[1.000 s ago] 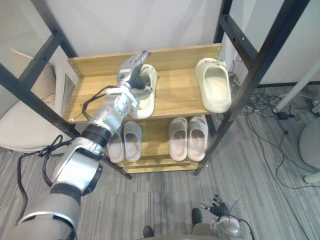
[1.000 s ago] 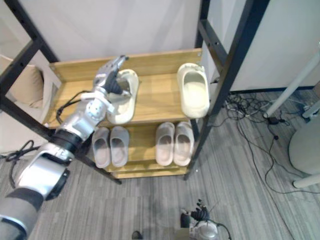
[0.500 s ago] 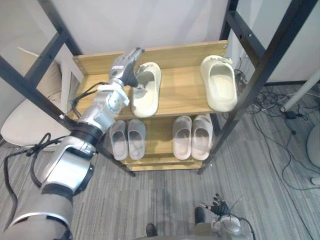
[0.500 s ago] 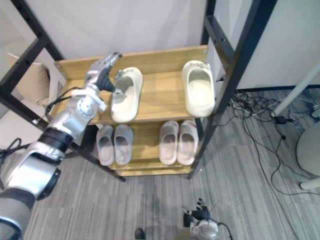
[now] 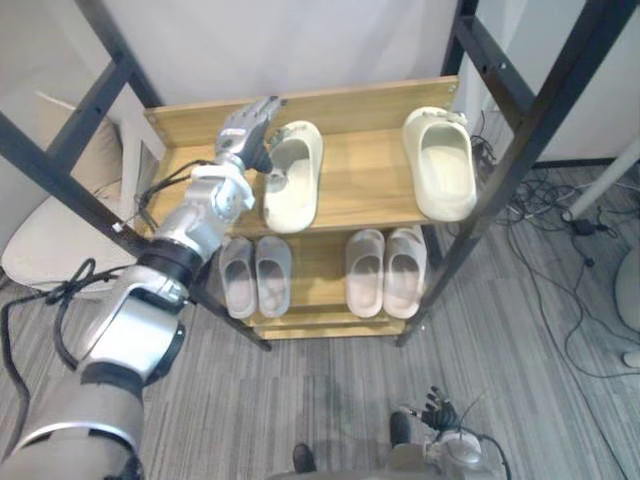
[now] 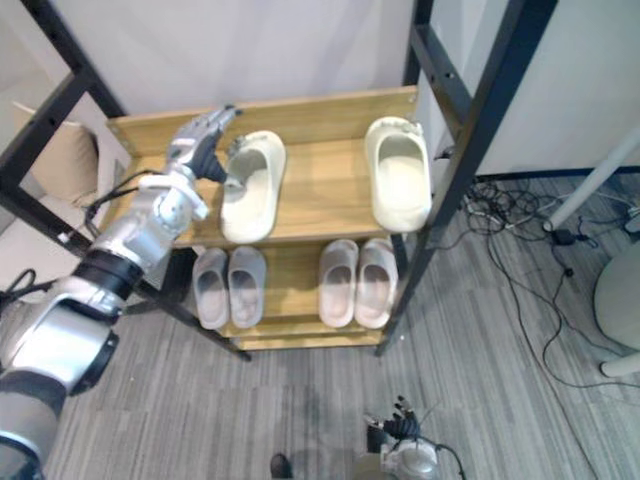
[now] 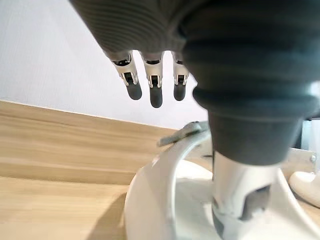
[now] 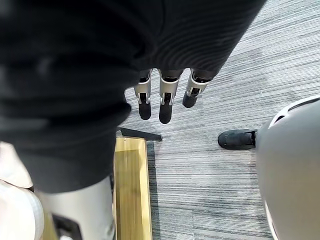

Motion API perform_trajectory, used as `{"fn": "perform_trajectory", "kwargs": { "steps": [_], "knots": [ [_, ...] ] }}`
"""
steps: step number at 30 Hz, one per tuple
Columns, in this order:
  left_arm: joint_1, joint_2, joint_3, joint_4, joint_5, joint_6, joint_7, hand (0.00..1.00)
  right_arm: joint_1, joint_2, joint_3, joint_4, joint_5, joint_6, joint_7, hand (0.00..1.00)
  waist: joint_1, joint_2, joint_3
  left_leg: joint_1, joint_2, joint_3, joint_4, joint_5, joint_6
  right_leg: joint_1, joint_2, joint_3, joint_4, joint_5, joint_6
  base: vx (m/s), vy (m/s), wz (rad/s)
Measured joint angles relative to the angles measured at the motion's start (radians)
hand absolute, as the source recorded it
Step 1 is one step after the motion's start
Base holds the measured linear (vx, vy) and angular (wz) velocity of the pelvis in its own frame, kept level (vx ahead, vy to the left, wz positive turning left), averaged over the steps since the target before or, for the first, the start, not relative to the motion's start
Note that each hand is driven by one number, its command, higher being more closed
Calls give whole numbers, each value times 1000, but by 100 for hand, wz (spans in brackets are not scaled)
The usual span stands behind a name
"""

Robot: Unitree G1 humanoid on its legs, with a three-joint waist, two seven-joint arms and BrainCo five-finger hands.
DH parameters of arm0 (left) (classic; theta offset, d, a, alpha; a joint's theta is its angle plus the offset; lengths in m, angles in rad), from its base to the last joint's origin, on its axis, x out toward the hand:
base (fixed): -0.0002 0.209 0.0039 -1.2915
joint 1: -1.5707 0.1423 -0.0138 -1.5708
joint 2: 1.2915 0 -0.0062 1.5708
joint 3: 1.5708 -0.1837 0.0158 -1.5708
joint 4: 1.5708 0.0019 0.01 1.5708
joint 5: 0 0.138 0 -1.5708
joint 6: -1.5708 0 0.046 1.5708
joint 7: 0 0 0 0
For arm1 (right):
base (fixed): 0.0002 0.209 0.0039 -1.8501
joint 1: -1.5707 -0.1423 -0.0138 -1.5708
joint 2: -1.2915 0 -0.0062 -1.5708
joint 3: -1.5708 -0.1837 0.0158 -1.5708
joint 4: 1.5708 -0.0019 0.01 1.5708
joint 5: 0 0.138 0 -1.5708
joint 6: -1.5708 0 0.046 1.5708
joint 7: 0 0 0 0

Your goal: Organize the slippers on the shoe rack

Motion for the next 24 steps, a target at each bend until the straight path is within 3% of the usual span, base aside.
{"fn": "perform_trajectory", "kwargs": {
  "steps": [9,10,24],
  "knots": [
    [-70,-45,0,-1,0,2,1,0,2,7,-2,-8,30,2,4,0,0,0,0,-16,1,27,1,-1,0,-31,1,40,0,6,3,-14,-18,-9],
    [-72,-48,0,-1,0,2,1,100,5,8,-3,-21,30,4,4,0,0,0,0,-17,1,29,1,-1,0,-33,1,42,0,6,2,-28,-28,-6],
    [-111,-97,-18,-1,20,17,2,100,40,10,-3,-87,31,11,-6,0,15,-4,5,-37,4,57,2,-1,1,-68,0,69,1,20,3,-18,-12,-5]
  ]
}}
